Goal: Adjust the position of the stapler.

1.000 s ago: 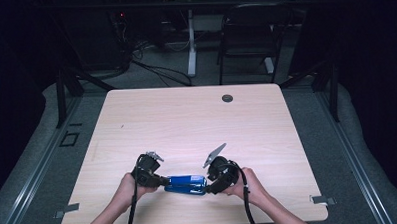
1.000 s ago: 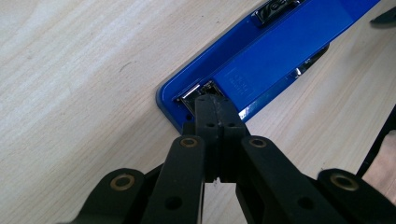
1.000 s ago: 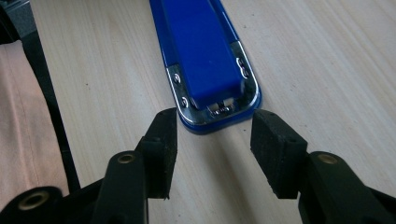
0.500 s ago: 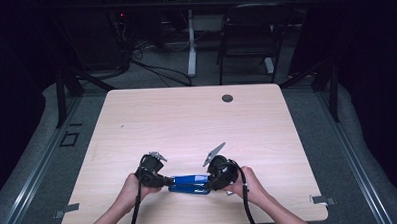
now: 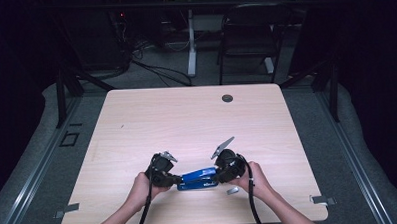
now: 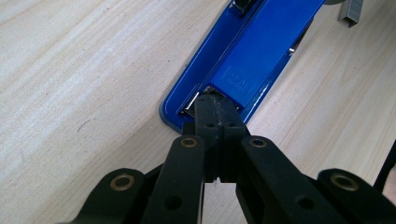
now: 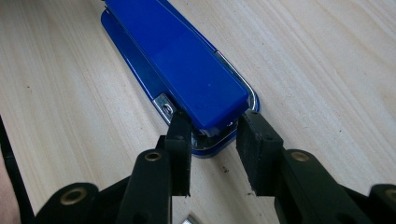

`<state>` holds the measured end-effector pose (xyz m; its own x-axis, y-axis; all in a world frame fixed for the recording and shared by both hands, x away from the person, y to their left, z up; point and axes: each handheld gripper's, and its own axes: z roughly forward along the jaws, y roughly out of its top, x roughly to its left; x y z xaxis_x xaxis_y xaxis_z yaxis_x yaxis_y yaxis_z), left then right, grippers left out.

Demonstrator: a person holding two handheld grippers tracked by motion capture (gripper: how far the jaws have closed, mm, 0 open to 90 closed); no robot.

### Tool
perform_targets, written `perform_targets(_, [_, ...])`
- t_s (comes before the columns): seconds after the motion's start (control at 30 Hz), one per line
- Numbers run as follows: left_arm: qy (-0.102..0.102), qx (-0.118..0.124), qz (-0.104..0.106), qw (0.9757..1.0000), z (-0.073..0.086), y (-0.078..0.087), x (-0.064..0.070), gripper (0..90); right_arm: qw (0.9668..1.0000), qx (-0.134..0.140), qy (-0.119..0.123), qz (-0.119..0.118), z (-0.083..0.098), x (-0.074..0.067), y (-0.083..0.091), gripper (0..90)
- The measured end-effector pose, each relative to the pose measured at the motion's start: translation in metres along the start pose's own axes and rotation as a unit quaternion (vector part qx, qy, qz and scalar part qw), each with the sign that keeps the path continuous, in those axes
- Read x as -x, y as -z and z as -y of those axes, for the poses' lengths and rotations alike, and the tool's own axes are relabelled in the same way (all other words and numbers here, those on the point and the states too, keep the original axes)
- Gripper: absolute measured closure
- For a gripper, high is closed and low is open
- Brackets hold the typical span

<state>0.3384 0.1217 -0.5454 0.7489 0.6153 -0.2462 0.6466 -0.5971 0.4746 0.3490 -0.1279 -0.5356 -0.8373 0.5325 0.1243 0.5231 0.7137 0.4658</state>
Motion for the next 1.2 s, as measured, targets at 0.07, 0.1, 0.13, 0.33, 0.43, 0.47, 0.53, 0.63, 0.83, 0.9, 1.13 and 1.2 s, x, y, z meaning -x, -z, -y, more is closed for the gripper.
perform_targets(0.07, [-0.003,-0.001,-0.003,1.0000,0.000,0.000,0.001,90.0,1.0000,0.003,-0.002,0.001,0.000,0.000,-0.002,66.5])
perform_targets(0.1, [-0.005,-0.003,-0.004,1.0000,0.000,0.000,0.001,90.0,1.0000,-0.001,-0.003,-0.001,0.001,0.000,-0.002,66.3])
perform_targets(0.13, [-0.007,-0.005,-0.004,1.0000,0.000,0.000,0.001,88.9,1.0000,0.001,-0.003,-0.002,0.001,0.000,-0.002,66.1])
perform_targets(0.33, [-0.008,-0.011,0.007,0.9999,0.004,0.005,0.004,80.7,0.9983,0.056,-0.016,0.002,0.005,-0.001,-0.011,66.4])
perform_targets(0.43, [-0.017,-0.015,0.009,0.9997,0.007,0.007,0.008,78.0,0.9985,0.053,-0.014,0.007,0.005,-0.002,-0.013,66.4])
perform_targets(0.47, [-0.024,-0.020,0.003,0.9995,0.007,0.006,0.010,77.7,0.9985,0.053,-0.014,0.007,0.005,-0.002,-0.013,66.4])
perform_targets(0.53, [-0.034,-0.025,-0.007,0.9991,0.006,0.004,0.012,77.0,0.9983,0.055,-0.015,0.007,0.005,-0.002,-0.013,66.5])
perform_targets(0.63, [-0.048,-0.032,-0.030,0.9979,0.005,0.000,0.013,78.4,0.9983,0.055,-0.016,0.006,0.005,-0.002,-0.014,66.4])
perform_targets(0.83, [-0.048,-0.029,-0.031,0.9980,0.005,-0.001,0.011,78.7,0.9983,0.053,-0.022,0.008,0.005,-0.002,-0.014,66.4])
perform_targets(0.9, [-0.051,-0.027,-0.035,0.9977,0.006,-0.001,0.012,78.6,0.9983,0.052,-0.025,0.009,0.005,-0.002,-0.014,66.3])
perform_targets(1.13, [-0.062,-0.027,-0.040,0.9970,0.006,-0.001,0.013,77.8,0.9981,0.050,-0.036,0.010,0.005,-0.003,-0.014,65.9])
perform_targets(1.2, [-0.061,-0.027,-0.038,0.9970,0.005,-0.001,0.013,77.5,0.9979,0.051,-0.038,0.011,0.005,-0.003,-0.014,65.9])
